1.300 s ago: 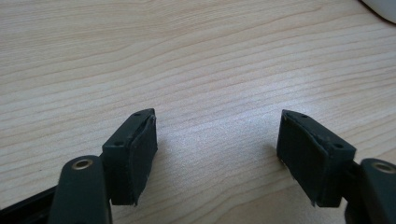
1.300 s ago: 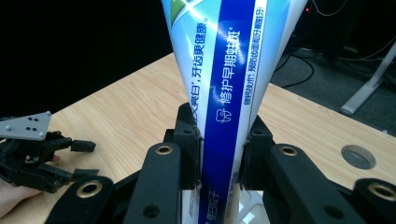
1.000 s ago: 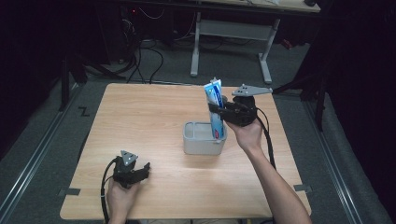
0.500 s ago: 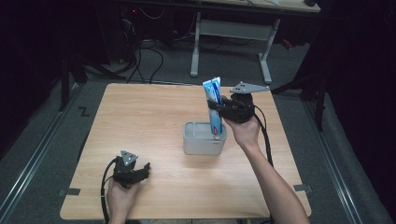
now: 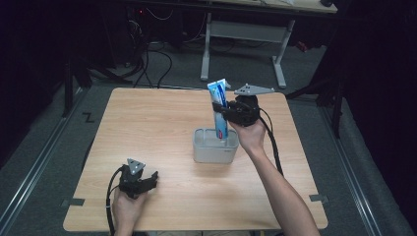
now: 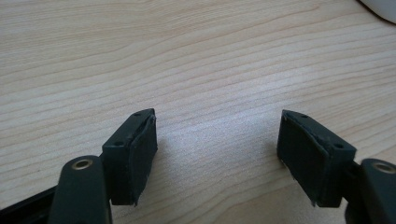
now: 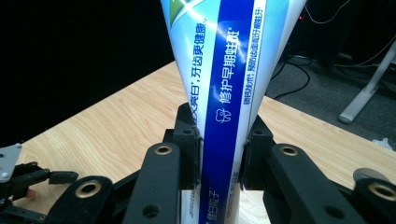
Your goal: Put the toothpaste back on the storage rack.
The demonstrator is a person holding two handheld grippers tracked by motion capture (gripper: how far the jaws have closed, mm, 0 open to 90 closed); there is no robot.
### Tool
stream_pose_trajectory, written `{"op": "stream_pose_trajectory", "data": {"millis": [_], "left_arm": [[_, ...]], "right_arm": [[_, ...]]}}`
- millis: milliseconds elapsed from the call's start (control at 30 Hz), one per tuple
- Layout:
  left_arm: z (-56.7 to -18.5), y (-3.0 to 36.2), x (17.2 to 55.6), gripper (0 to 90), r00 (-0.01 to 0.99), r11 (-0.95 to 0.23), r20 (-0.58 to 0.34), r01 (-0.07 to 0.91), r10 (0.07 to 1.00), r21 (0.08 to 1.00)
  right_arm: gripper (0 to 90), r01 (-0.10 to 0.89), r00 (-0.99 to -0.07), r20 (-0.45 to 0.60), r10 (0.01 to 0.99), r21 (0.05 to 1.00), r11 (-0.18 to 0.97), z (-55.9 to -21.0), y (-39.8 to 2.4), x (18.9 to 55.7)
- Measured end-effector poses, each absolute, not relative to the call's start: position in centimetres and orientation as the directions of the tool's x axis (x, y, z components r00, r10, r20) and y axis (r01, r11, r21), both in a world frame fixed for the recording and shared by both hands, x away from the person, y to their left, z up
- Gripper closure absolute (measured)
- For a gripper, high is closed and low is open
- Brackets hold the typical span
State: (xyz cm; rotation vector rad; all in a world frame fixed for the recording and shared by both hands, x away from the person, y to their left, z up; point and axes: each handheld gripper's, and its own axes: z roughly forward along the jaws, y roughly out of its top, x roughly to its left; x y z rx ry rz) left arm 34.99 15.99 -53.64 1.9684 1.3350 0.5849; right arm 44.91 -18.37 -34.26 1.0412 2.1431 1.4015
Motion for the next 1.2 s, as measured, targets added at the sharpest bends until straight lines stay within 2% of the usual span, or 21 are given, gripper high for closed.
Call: {"op": "stream_pose_trajectory", "data": {"millis": [633, 1200], "left_arm": [[-53.6, 16.0, 35.0, 29.1, 0.376, -0.246, -0.008, 0.623, 0.927, 0.743], [-53.6, 16.0, 35.0, 29.0, 0.376, -0.246, -0.009, 0.623, 0.926, 0.742]], "right_arm": [[72.6, 0.401, -0.649, 0.043, 0.759, 0.868, 0.294, -36.8, -16.2, 46.1], [72.2, 0.417, -0.659, 0.039, 0.751, 0.85, 0.323, -38.3, -16.6, 45.8]]}}
